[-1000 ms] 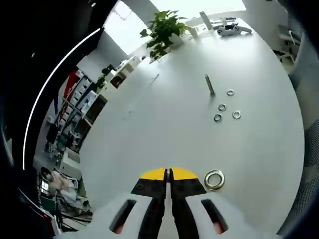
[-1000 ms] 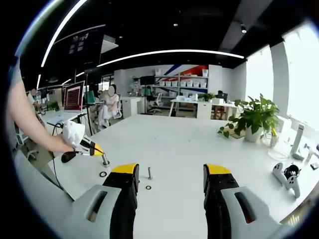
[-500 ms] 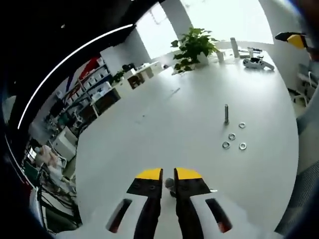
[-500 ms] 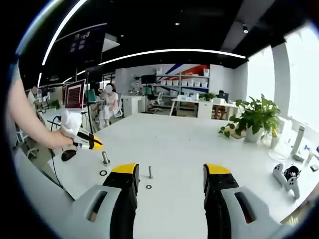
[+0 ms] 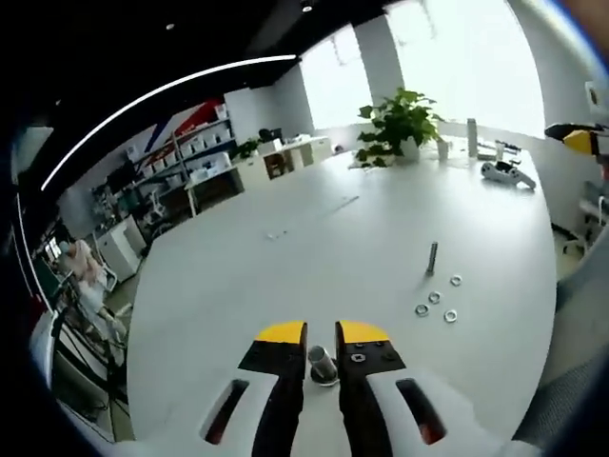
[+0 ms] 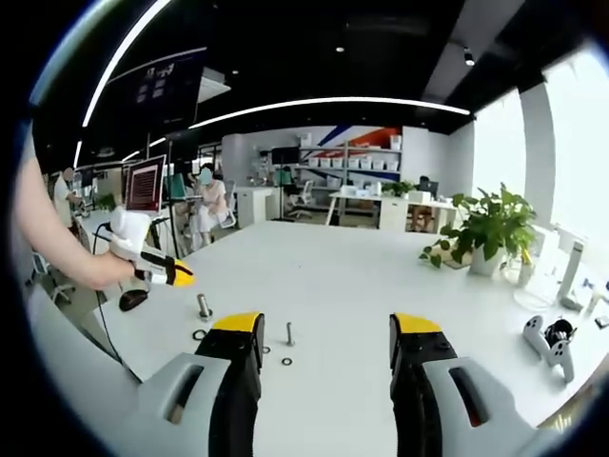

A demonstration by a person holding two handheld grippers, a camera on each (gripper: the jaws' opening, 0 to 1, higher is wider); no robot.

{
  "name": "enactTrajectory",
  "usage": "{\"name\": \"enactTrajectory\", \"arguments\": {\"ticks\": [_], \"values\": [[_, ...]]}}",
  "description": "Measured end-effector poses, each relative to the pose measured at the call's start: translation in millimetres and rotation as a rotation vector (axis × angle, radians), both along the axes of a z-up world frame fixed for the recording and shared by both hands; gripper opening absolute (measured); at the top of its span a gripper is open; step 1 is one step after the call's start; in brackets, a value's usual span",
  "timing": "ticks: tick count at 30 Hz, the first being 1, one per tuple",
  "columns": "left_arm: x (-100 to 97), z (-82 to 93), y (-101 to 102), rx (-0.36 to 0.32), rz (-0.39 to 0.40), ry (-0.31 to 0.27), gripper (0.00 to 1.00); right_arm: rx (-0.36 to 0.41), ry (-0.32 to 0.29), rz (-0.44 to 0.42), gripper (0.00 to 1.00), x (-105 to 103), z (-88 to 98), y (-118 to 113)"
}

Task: Place the washer onto the threaded stud by aligning its center hole with the stud, sliding it down to the base, and recovering from edge contact or off-axis alignment until the washer reaches the visible bottom stop.

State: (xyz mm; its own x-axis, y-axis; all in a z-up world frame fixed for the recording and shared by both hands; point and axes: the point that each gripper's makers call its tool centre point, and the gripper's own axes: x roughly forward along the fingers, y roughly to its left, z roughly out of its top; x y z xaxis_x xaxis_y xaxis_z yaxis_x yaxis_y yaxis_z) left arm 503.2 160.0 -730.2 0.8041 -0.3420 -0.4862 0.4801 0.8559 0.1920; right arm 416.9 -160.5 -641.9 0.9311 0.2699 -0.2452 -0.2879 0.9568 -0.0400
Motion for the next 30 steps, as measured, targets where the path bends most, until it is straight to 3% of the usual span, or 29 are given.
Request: {"name": "enactTrajectory", "arguments": {"ticks": [16, 30], "values": [[-18.3, -1.2, 6, -0.153, 0.077, 0.011, 0.11, 0.004, 0.003, 0.010, 0.56, -1, 0.3, 3], [-32.6, -14.2, 11, -0.173, 0.102, 0.039, 0.14, 0.001, 0.007, 0.007, 0.56, -1, -0.4, 3]]}}
